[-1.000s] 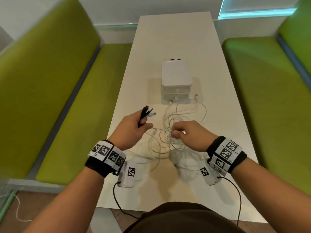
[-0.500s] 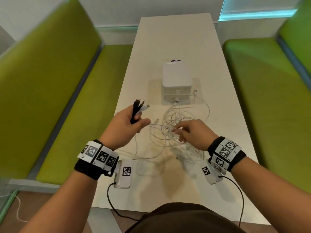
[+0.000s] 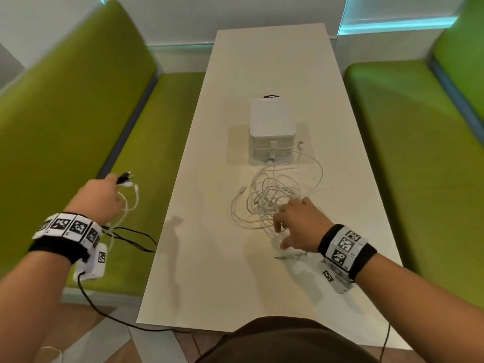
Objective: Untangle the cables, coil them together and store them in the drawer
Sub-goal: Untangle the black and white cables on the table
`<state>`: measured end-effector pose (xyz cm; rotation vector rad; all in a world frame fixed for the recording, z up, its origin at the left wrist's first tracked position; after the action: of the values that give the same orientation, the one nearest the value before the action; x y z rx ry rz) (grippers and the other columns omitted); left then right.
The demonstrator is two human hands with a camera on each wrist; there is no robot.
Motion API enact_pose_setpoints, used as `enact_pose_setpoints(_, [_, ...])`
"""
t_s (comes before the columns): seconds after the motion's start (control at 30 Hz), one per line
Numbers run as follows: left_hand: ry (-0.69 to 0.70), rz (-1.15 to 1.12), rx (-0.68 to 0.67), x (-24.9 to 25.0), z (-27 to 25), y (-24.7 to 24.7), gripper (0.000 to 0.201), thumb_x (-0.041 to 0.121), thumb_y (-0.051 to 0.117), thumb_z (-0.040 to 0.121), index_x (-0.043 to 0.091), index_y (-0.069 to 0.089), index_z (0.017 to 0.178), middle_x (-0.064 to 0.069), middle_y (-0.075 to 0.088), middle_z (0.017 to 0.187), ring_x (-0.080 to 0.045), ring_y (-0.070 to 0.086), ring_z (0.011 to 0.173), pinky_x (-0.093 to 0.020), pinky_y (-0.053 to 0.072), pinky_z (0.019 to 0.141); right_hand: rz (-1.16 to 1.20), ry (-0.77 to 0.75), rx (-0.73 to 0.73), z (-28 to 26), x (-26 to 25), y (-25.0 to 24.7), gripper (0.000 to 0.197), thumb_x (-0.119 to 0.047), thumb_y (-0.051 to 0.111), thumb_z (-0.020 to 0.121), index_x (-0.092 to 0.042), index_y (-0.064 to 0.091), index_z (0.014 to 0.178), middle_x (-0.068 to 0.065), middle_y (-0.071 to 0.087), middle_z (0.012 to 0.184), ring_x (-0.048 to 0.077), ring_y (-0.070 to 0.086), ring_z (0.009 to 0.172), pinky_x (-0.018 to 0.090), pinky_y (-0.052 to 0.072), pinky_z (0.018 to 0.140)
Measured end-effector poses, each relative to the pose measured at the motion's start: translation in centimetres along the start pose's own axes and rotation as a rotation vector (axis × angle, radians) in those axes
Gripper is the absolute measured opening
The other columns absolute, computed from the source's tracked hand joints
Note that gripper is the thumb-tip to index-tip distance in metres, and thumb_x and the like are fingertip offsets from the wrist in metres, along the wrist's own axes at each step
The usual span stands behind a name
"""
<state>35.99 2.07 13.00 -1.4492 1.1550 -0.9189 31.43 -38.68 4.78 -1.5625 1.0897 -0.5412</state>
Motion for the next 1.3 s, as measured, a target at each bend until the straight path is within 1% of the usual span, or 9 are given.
enact_pose_setpoints(0.2, [0.111, -0.353, -0.048, 5.5, -1.9, 2.4, 0.034, 0.039, 0.054, 0.099, 0.02, 0.054, 0.128, -0.005, 0.068, 0.087, -0.021, 0.067, 0.07, -0.032, 0.052, 0.057, 0.144, 0.066, 0.203, 0.1, 0.0, -2.2, 0.025, -0.046, 0.053, 0.099, -0.029, 0.071, 0.095, -0.013, 0.065, 0.085, 0.015, 0.051, 0.098, 0.041, 0.026, 0.098])
enact_pose_setpoints(0.33, [0.271, -0.679, -0.2, 13.2, -5.2, 4.1, 0.039, 0.035, 0.042, 0.105, 0.023, 0.055, 0.139, -0.009, 0.069, 0.114, -0.029, 0.064, 0.102, -0.031, 0.041, 0.075, 0.339, 0.163, 0.383, -1.0, 1.8, -5.1, 0.014, -0.04, 0.058, 0.093, -0.031, 0.065, 0.084, -0.016, 0.064, 0.075, 0.007, 0.05, 0.094, 0.04, 0.018, 0.106])
enact_pose_setpoints(0.47, [0.311, -0.908, -0.381, 19.5, -7.3, 6.2, 0.022, 0.025, 0.042, 0.103, 0.02, 0.062, 0.096, 0.009, 0.048, 0.064, -0.002, 0.043, 0.048, -0.031, 0.031, 0.053, 0.942, 0.107, 0.373, -1.7, 1.9, -5.3, 0.044, -0.033, 0.073, 0.091, -0.003, 0.051, 0.068, -0.005, 0.042, 0.058, 0.008, 0.04, 0.059, 0.017, 0.035, 0.065])
enact_pose_setpoints(0.57, [0.289, -1.084, -0.443, 22.6, -7.7, 7.0, 0.028, 0.019, 0.042, 0.097, 0.021, 0.046, 0.069, 0.01, 0.039, 0.056, -0.006, 0.031, 0.045, -0.028, 0.024, 0.049, 1.029, 0.147, 0.412, -2.1, 2.6, -5.1, 0.046, -0.03, 0.068, 0.095, 0.001, 0.054, 0.064, -0.008, 0.035, 0.051, 0.005, 0.033, 0.048, 0.012, 0.032, 0.052])
enact_pose_setpoints(0.7, [0.211, -1.249, -0.535, 24.8, -8.1, 7.6, 0.026, 0.017, 0.042, 0.096, 0.02, 0.036, 0.071, 0.008, 0.033, 0.055, -0.01, 0.024, 0.047, -0.027, 0.02, 0.047, 1.187, 0.213, 0.432, -2.0, 4.2, -4.1, 0.033, -0.024, 0.05, 0.106, -0.007, 0.07, 0.086, -0.004, 0.047, 0.048, 0.01, 0.037, 0.045, 0.022, 0.032, 0.05])
enact_pose_setpoints(0.87, [0.172, -1.25, -0.508, 24.8, -7.4, 7.9, 0.014, 0.026, 0.054, 0.095, 0.016, 0.057, 0.085, 0.009, 0.037, 0.06, -0.01, 0.027, 0.051, -0.026, 0.023, 0.051, 1.381, 0.082, 0.467, -2.0, 3.5, -4.8, 0.023, 0.001, 0.04, 0.105, -0.006, 0.061, 0.109, 0.01, 0.067, 0.076, 0.014, 0.044, 0.049, 0.028, 0.043, 0.055])
enact_pose_setpoints(1.0, [0.188, -1.137, -0.475, 25.1, -6.8, 8.3, 0.042, 0.045, 0.052, 0.096, 0.01, 0.066, 0.114, 0.006, 0.042, 0.067, -0.012, 0.036, 0.057, -0.028, 0.029, 0.056, 1.466, 0.047, 0.47, -2.1, 3.0, -5.2, 0.016, -0.009, 0.053, 0.087, -0.007, 0.066, 0.095, 0.007, 0.043, 0.062, 0.014, 0.033, 0.056, 0.022, 0.03, 0.055])
enact_pose_setpoints(1.17, [0.208, -1.091, -0.371, 25.4, -6.9, 7.3, 0.05, 0.062, 0.055, 0.092, 0.015, 0.07, 0.082, 0.015, 0.047, 0.051, -0.007, 0.041, 0.049, -0.028, 0.033, 0.056, 1.149, 0.086, 0.418, -2.1, 2.1, -6.0, 0.025, -0.026, 0.056, 0.103, -0.01, 0.074, 0.094, -0.014, 0.056, 0.055, 0.002, 0.046, 0.054, 0.016, 0.035, 0.06])
enact_pose_setpoints(1.3, [0.109, -1.284, -0.382, 24.6, -6.6, 7.7, 0.034, 0.044, 0.06, 0.093, 0.011, 0.064, 0.084, 0.006, 0.039, 0.057, -0.013, 0.034, 0.05, -0.028, 0.029, 0.053, 1.241, 0.13, 0.397, -1.7, 2.1, -5.1, 0.019, -0.015, 0.051, 0.105, -0.003, 0.065, 0.103, 0.0, 0.056, 0.055, 0.014, 0.046, 0.051, 0.024, 0.04, 0.054])
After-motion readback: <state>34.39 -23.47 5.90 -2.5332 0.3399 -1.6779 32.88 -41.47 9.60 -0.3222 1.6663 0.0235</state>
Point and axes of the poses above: each hand's wrist, its own z-axis towards the middle knuckle, its own y-axis out of the palm, x = y × z, the point moved 9 cm from there along z, towards the middle knuckle
